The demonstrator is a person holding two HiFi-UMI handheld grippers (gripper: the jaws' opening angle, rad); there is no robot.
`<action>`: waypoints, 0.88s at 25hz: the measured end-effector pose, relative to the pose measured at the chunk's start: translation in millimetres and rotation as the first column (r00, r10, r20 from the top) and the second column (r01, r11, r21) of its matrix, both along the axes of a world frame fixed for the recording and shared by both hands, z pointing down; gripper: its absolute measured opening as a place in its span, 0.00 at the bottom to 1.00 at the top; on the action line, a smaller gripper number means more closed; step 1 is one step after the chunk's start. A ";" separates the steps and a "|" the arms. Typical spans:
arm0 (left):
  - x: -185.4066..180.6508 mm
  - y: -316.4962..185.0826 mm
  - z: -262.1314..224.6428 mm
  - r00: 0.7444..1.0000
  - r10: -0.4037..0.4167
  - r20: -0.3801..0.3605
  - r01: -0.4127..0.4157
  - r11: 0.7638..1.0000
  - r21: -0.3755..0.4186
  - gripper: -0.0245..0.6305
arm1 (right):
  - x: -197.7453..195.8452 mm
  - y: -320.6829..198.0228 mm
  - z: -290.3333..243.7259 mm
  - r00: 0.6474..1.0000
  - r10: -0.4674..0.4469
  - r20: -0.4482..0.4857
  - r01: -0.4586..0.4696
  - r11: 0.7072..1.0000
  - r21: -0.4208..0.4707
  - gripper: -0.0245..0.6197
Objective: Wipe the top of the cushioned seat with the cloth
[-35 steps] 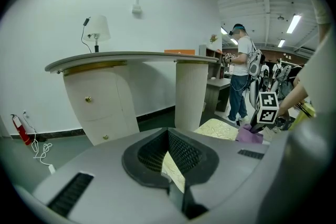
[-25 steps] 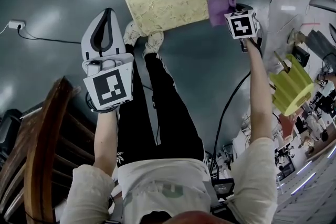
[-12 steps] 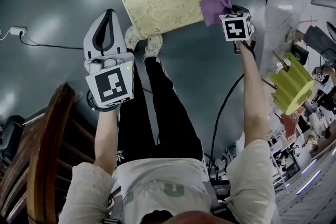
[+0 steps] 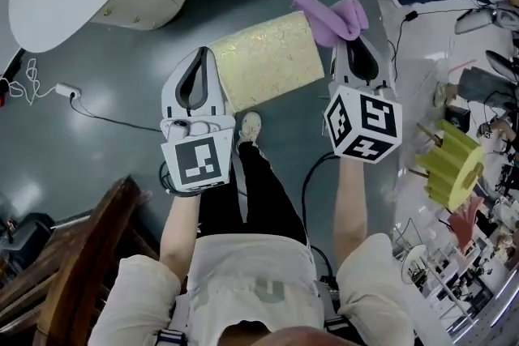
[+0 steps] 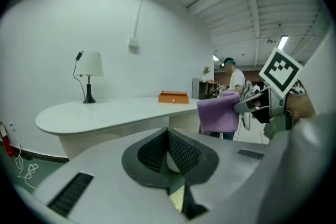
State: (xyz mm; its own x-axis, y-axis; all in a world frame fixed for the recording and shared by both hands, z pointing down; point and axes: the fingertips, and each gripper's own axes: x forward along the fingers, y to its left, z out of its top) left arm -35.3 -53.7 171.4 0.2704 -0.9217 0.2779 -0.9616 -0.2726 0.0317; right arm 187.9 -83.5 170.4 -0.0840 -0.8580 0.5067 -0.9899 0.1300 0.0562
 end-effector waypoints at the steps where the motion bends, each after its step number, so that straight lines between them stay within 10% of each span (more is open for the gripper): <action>1: 2.2 0.8 -19.6 1.000 0.017 -0.007 -0.017 1.000 -0.004 0.04 | -8.1 6.7 -33.1 1.000 0.018 0.021 -0.019 0.999 0.049 0.13; 9: 37.6 33.9 -182.0 0.986 0.149 -0.072 -0.143 0.986 0.083 0.04 | -42.2 83.0 -214.8 0.990 0.079 0.120 -0.112 0.948 0.299 0.13; 22: 46.2 98.2 -229.6 0.960 0.272 -0.063 -0.263 0.957 0.124 0.04 | -81.4 151.4 -219.6 0.993 0.027 0.117 -0.062 0.950 0.306 0.13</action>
